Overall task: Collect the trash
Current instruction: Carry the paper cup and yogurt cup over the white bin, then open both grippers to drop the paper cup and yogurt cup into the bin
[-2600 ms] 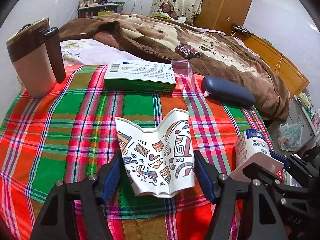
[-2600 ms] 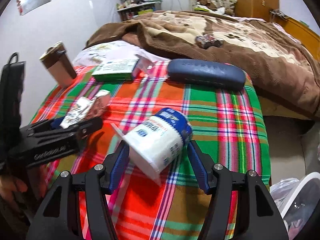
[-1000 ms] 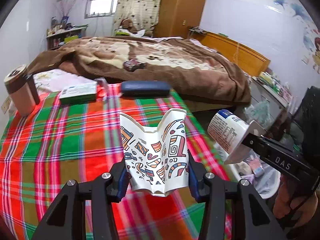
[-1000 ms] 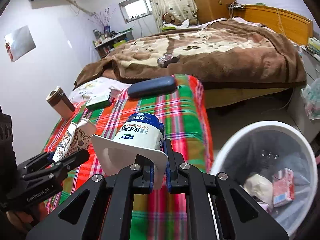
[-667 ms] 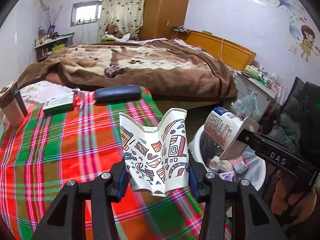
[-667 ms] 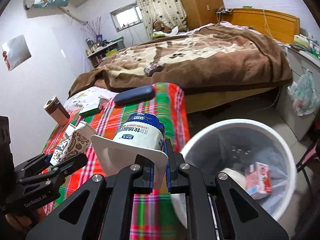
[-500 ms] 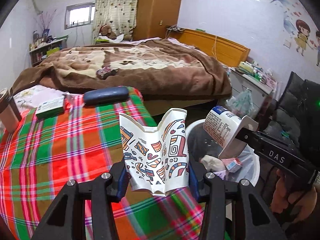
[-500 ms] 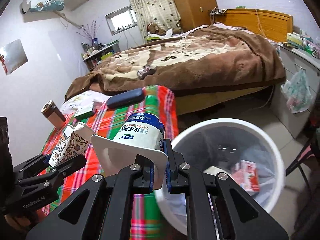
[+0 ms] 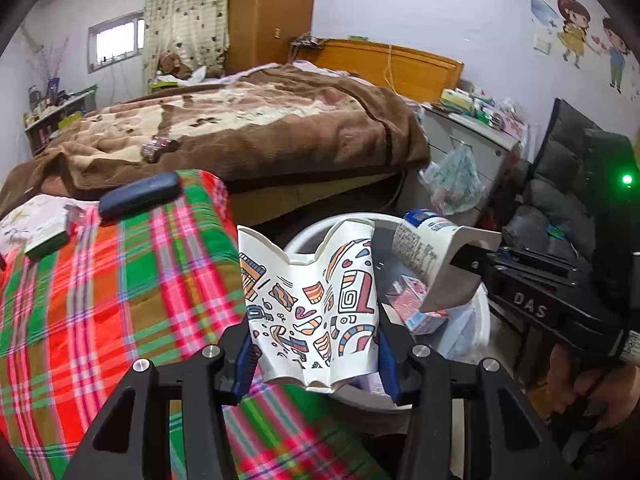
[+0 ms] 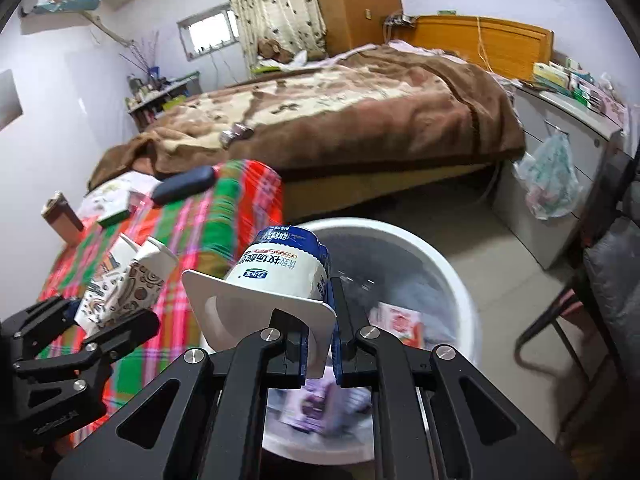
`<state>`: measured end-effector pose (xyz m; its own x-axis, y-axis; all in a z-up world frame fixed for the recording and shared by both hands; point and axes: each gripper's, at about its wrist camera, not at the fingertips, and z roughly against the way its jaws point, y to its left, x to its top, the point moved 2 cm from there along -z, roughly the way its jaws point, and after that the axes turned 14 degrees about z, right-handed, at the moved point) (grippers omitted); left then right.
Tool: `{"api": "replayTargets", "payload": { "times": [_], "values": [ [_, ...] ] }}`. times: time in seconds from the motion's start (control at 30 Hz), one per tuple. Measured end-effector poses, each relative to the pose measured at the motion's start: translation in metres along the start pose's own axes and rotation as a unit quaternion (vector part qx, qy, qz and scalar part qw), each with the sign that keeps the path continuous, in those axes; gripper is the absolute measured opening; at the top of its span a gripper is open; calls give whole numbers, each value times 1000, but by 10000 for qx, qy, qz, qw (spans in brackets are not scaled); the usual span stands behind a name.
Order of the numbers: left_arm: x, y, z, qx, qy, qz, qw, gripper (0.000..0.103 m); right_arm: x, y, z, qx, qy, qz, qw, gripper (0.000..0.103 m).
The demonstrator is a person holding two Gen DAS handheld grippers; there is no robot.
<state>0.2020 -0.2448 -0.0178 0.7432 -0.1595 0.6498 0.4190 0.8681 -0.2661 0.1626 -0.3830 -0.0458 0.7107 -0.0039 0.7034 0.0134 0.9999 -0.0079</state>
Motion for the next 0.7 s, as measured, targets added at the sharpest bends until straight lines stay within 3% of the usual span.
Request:
{"api": "replayTargets", "payload": {
  "times": [0.7],
  "values": [
    [-12, -26, -43, 70, 396, -25, 9992, 52, -25, -38, -25, -338, 754, 60, 9966, 13]
  ]
}}
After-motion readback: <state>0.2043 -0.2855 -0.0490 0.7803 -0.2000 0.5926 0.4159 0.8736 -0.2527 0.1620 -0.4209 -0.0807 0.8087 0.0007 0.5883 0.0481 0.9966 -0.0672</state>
